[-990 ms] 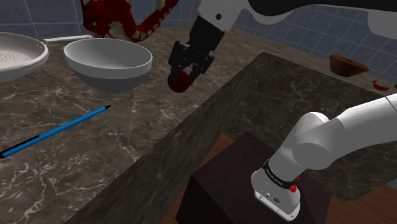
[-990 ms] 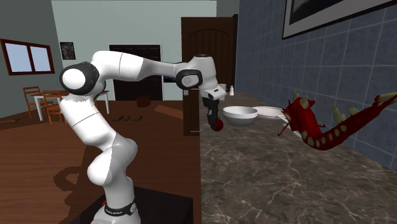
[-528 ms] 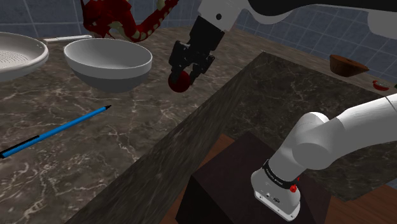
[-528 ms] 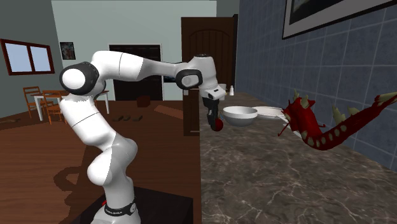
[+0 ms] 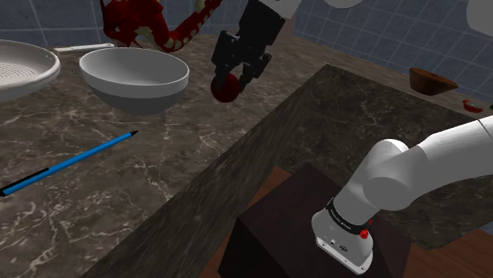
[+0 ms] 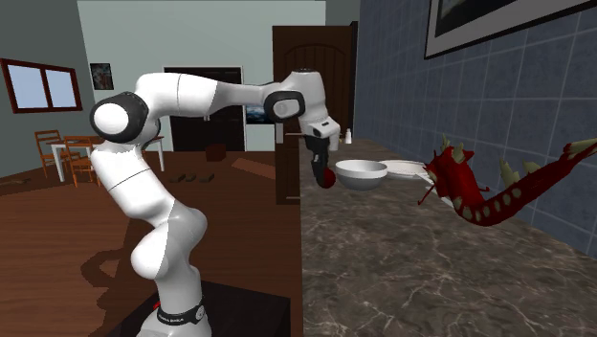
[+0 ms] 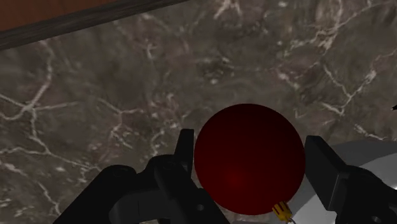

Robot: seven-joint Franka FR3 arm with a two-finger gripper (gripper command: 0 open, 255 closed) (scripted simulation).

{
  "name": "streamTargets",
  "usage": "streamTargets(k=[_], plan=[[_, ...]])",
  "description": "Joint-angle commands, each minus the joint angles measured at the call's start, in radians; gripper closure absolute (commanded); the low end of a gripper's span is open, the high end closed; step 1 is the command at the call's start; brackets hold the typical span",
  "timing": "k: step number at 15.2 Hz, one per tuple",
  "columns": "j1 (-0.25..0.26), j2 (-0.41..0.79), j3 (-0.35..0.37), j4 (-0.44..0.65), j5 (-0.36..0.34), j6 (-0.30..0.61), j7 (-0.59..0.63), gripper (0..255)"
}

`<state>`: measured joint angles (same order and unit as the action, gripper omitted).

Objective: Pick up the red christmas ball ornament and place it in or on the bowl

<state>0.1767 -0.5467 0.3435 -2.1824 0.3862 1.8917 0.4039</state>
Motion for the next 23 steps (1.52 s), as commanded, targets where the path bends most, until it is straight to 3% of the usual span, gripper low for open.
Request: streamTargets(k=[1, 23], plan=[[-0.002, 0.005, -0.003, 0.030, -0.005, -0.024, 0.006, 255], [-0.024, 0.133, -0.005, 0.414, -0.059, -0.271, 0.091, 255]])
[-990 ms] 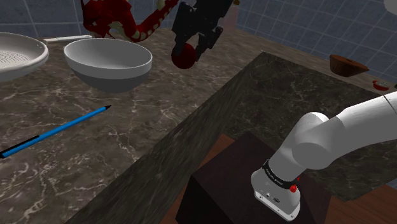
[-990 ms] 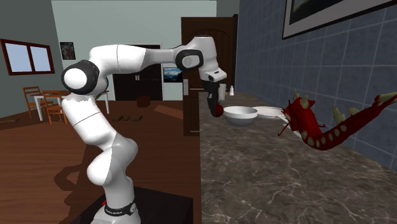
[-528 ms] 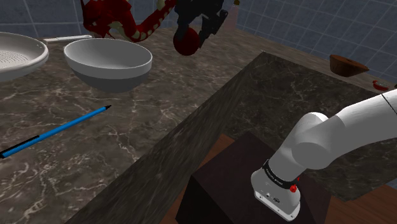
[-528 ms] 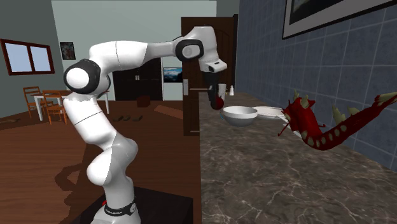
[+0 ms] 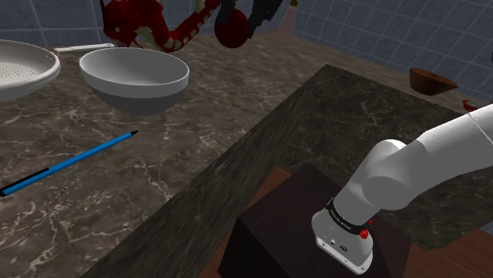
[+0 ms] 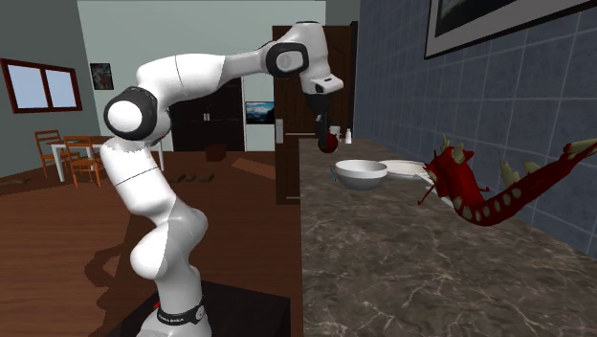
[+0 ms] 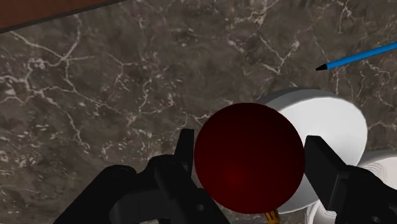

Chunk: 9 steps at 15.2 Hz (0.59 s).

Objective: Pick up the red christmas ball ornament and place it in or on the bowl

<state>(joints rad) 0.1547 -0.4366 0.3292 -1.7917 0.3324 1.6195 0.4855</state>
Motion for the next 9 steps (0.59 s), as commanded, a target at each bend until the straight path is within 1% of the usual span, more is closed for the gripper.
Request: streamTargets(k=[1, 5, 9], plan=[[-0.003, 0.060, 0.028, 0.052, -0.015, 0.013, 0.025, 255], [-0.004, 0.218, 0.103, 0.187, -0.073, 0.047, 0.098, 255], [0.016, 0.400, 0.174, 0.356, -0.171, 0.057, 0.186, 255]])
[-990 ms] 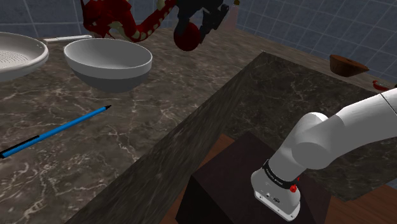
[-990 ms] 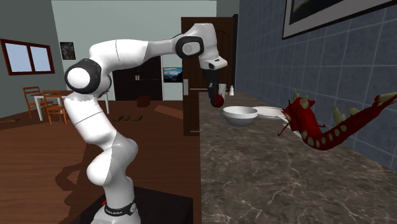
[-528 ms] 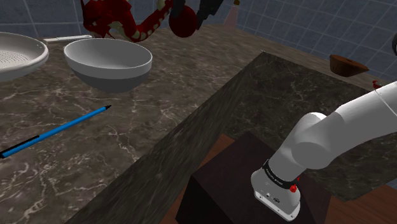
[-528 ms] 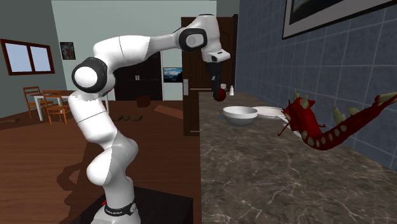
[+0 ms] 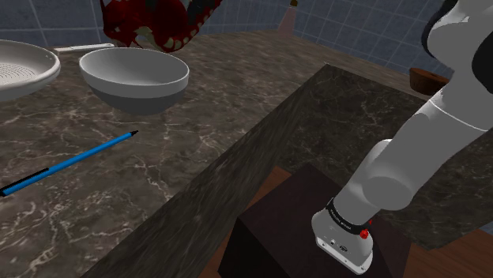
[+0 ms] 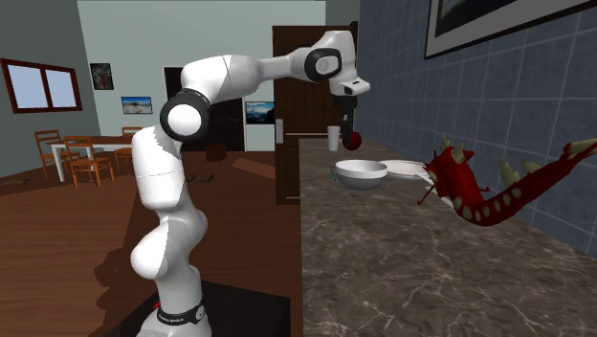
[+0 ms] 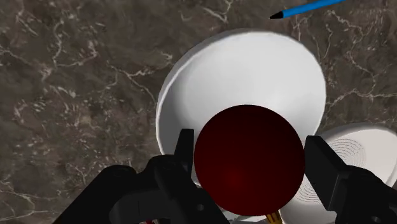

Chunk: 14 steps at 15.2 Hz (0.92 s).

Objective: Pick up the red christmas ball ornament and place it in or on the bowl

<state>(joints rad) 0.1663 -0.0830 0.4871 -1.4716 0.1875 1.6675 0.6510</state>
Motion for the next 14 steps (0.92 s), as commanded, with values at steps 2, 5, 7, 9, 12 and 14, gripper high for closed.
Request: streamTargets(k=[2, 5, 7, 9, 12, 14], plan=[[0.031, 0.148, 0.045, 0.140, -0.090, 0.001, 0.067, 255], [0.061, 0.222, 0.056, 0.204, -0.138, 0.003, 0.097, 255], [0.054, 0.203, 0.053, 0.154, -0.126, 0.036, 0.088, 255], [0.048, 0.187, 0.050, 0.107, -0.115, 0.068, 0.079, 255], [0.041, 0.167, 0.048, 0.042, -0.101, 0.115, 0.068, 255], [0.038, 0.155, 0.046, 0.001, -0.093, 0.145, 0.060, 255]])
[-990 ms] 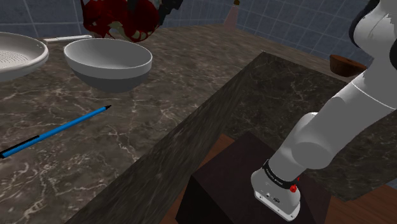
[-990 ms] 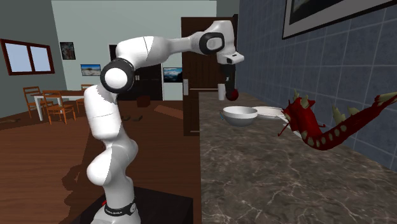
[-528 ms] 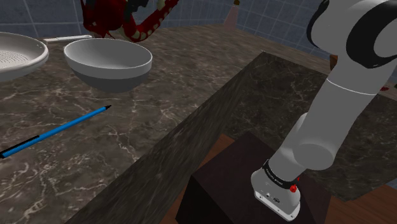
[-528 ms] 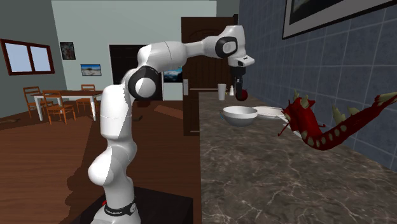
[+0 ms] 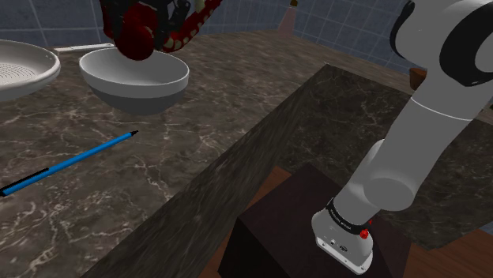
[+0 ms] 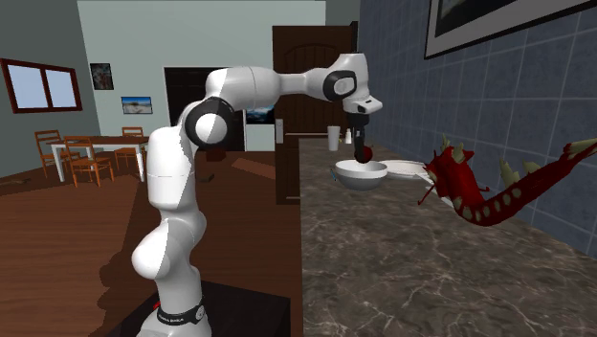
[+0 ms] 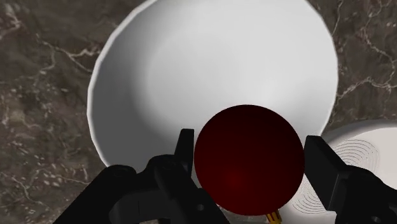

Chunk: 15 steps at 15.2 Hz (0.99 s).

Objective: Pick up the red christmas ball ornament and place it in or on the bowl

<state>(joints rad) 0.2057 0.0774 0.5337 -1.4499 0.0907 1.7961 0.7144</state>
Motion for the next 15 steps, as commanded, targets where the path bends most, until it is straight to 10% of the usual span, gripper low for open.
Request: streamTargets(k=[1, 8, 9, 15], plan=[[-0.003, -0.010, -0.001, -0.038, 0.007, 0.030, -0.006, 255], [-0.003, -0.010, -0.001, -0.038, 0.007, 0.030, -0.006, 255], [-0.003, -0.010, -0.001, -0.038, 0.007, 0.030, -0.006, 0], [-0.005, -0.012, -0.003, -0.007, 0.008, -0.003, -0.006, 0]])
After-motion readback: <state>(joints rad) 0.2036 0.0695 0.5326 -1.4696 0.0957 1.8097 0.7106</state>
